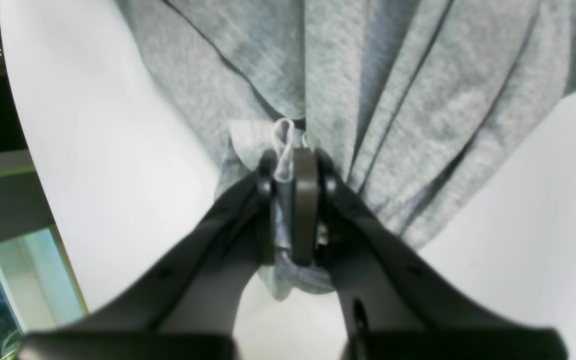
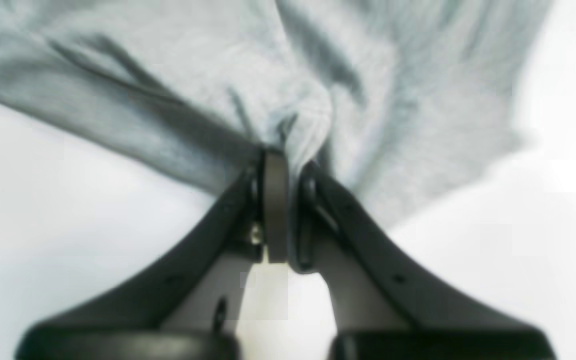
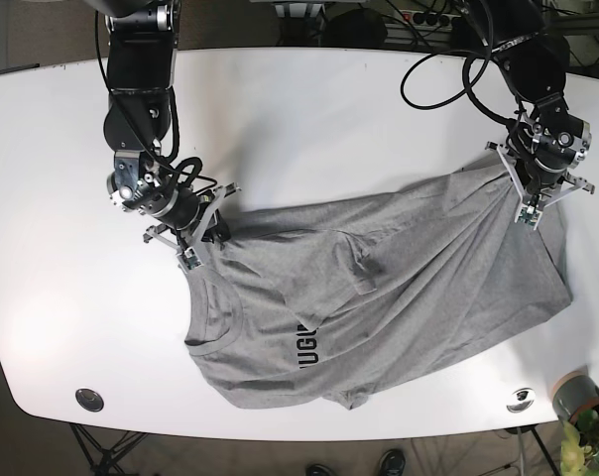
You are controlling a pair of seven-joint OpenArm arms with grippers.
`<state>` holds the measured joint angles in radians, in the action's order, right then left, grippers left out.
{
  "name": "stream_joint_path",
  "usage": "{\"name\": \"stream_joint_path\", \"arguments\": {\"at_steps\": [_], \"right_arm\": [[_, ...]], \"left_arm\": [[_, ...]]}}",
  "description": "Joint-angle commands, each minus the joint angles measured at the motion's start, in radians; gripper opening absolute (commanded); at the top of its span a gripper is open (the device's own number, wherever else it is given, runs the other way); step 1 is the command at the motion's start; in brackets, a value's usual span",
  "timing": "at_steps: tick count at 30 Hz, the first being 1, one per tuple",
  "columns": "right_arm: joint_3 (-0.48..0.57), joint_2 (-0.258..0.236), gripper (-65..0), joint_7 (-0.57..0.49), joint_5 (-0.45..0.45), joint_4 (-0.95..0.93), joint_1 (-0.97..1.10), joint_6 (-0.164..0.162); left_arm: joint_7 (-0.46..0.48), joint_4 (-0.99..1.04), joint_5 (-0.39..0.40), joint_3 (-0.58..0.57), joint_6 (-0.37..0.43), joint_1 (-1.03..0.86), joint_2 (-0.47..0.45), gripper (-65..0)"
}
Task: Fold the T-shirt properly
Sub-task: 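Pull the shirt edge with the right gripper away from the left gripper, then release the shirt and move the right gripper along the collar edge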
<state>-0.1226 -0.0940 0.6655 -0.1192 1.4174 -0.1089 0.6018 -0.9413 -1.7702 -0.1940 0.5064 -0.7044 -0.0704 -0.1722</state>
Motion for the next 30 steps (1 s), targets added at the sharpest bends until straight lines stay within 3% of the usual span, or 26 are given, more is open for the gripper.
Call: {"name": "stream_joint_path", "arguments": {"at_steps": [1, 7, 12, 18, 21, 25, 30], "right_arm": [[-0.047, -0.013, -62.9, 0.013, -0.007, 0.11, 0.011, -0.004], [-0.122, -0.014, -62.9, 0.099, -0.007, 0.291, 0.096, 0.004], [-0.13, -0.043, -62.9, 0.106, -0.007, 0.406, 0.205, 0.004], [-0.183, -0.039, -62.9, 0.106, -0.007, 0.506, 0.329, 0.004], [-0.202, -0.023, -62.9, 0.106, -0.009, 0.529, 0.387, 0.004], [-0.216, -0.008, -62.9, 0.102, -0.009, 0.53, 0.441, 0.004], [-0.242, 0.013, -62.9, 0.099, -0.009, 0.534, 0.492, 0.005]], "left_arm": [[0.011, -0.018, 0.0, 0.007, 0.006, 0.013, -0.013, -65.0], [0.008, -0.017, 0.006, 0.085, 0.006, 0.022, 0.009, -65.0], [0.001, -0.018, 0.046, 0.1, 0.006, 0.01, 0.016, -65.0], [-0.012, -0.017, 0.051, 0.111, 0.006, -0.027, 0.015, -65.0], [-0.014, -0.017, 0.054, 0.182, 0.006, -0.027, 0.018, -65.0], [-0.026, -0.015, 0.141, 0.265, 0.006, -0.027, 0.023, -65.0], [-0.117, -0.017, 0.221, 0.298, 0.006, -0.033, 0.02, -65.0]]}}
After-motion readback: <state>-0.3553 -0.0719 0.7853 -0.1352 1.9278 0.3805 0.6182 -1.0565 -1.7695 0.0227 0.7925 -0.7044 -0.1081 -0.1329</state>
